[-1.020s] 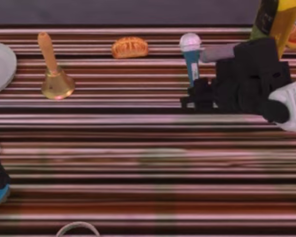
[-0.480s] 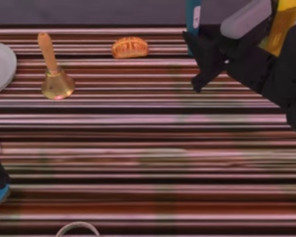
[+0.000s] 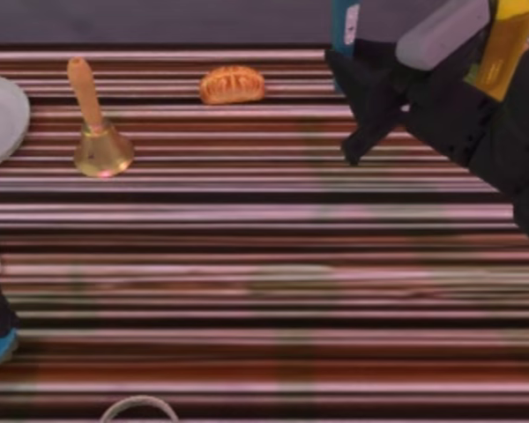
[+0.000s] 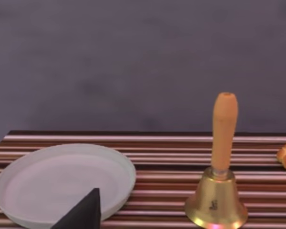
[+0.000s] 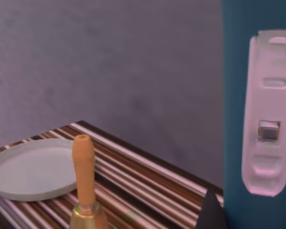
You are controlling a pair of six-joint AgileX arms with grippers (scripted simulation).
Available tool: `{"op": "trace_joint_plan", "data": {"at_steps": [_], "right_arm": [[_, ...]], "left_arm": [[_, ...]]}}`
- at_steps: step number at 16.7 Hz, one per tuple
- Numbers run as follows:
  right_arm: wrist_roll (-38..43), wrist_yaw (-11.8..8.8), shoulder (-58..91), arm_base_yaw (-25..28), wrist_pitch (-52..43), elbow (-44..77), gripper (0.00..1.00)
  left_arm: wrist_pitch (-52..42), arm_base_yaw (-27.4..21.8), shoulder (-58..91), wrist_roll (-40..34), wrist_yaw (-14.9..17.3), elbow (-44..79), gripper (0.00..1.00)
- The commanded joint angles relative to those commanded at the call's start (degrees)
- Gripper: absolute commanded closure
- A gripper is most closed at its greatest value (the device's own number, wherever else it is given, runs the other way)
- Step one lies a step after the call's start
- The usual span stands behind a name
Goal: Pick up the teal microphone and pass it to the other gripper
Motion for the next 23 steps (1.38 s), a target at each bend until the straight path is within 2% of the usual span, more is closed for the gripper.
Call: {"op": "trace_joint_plan", "data": {"at_steps": [2,6,8,19,21,23], "right_arm": [[0.25,2.09,-0.29,2.29,2.09,-0.80,1.00],[1.07,7.80,-1.38,7.95,7.37,-3.04,1.00],[1.28,9.47,-1.87,9.60,9.00,-3.62,1.00],[1.30,9.61,-1.92,9.74,9.13,-3.66,1.00],[1.30,9.61,-1.92,9.74,9.13,-3.66,1.00],[1.30,9.61,-1.92,9.74,9.13,-3.66,1.00]], "left_arm": [[0.00,0.00,0.00,0.00,0.00,0.00,0.00],[0.00,0.00,0.00,0.00,0.00,0.00,0.00],[0.00,0.00,0.00,0.00,0.00,0.00,0.00],[0.03,-0.04,0.09,0.01,0.08,0.06,0.00],[0.69,-0.78,1.97,0.25,1.71,1.34,0.00],[2.14,-2.17,6.29,0.69,4.95,4.06,0.00]]}}
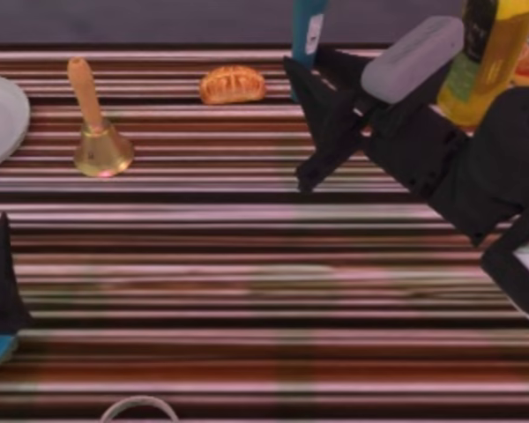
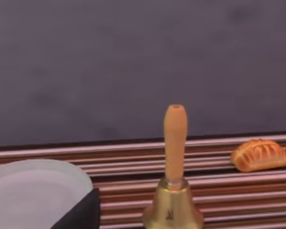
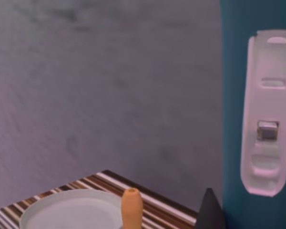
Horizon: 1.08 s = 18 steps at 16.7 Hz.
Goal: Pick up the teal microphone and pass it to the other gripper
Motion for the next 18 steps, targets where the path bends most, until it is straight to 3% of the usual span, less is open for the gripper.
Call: {"op": "trace_joint_plan", "data": {"at_steps": [12,15,18], "right_arm": [[0.00,0.00,0.00,0.00,0.00,0.00,1.00],[0.00,0.00,0.00,0.00,0.00,0.00,1.00],[0.00,0.00,0.00,0.00,0.00,0.00,1.00]], "left_arm": [[19.22,-12.32,51.60,4.54,30.18,31.65,0.00],[22.17,-14.56,60.34,5.36,35.59,36.81,0.00],[23.25,-15.66,64.64,5.60,38.27,39.00,0.00]]}}
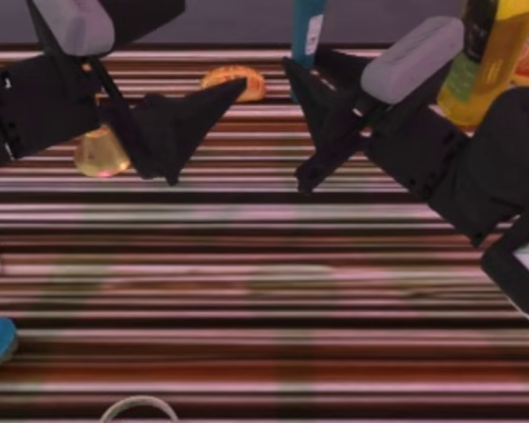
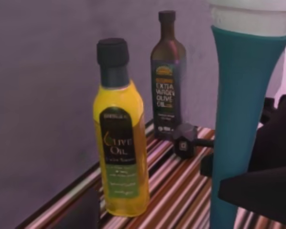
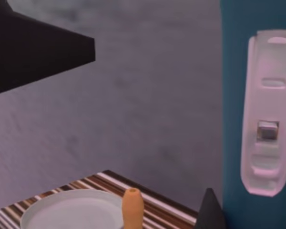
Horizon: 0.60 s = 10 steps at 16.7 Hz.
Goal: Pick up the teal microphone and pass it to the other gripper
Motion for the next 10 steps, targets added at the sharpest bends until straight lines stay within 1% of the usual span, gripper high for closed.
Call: {"op": "trace_joint_plan", "data": {"at_steps": [6,8,10], "right_arm": [[0.00,0.00,0.00,0.00,0.00,0.00,1.00],[0.00,0.00,0.00,0.00,0.00,0.00,1.00],[0.00,0.00,0.00,0.00,0.00,0.00,1.00]], "left_arm": [[0.00,0.09,0.25,-0.03,-0.07,0.03,0.00],[0.59,-1.33,2.39,-0.07,-1.21,1.80,0.00],[1.59,-3.76,6.39,-0.17,-3.44,4.92,0.00]]}}
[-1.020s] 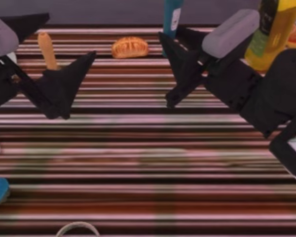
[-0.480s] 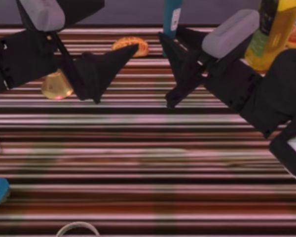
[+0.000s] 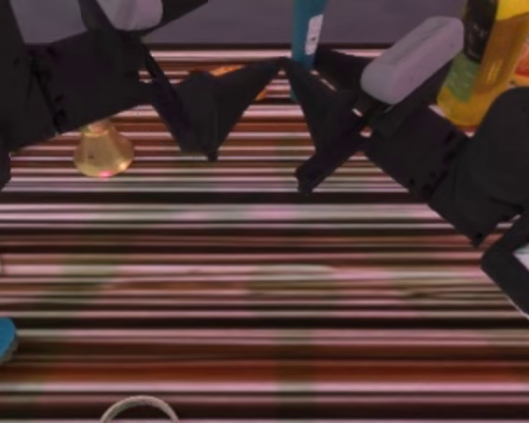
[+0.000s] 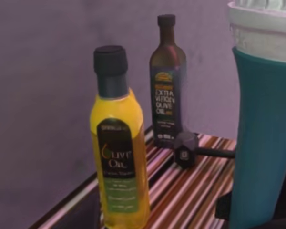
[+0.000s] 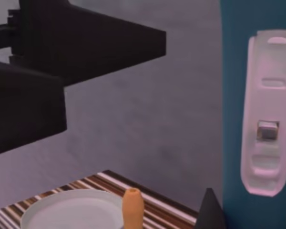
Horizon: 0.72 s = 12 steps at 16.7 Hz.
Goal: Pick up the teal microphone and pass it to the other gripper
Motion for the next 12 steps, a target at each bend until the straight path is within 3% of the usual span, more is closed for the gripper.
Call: {"op": "trace_joint_plan", "data": {"at_steps": [6,11,12], "right_arm": [[0.00,0.00,0.00,0.00,0.00,0.00,1.00],[0.00,0.00,0.00,0.00,0.00,0.00,1.00],[0.00,0.00,0.00,0.00,0.00,0.00,1.00]], "left_arm": [[2.80,-7.73,11.95,-0.32,-7.56,9.37,0.00],[2.97,-8.28,12.67,-0.35,-8.10,9.99,0.00],[2.97,-8.28,12.67,-0.35,-8.10,9.99,0.08]]}}
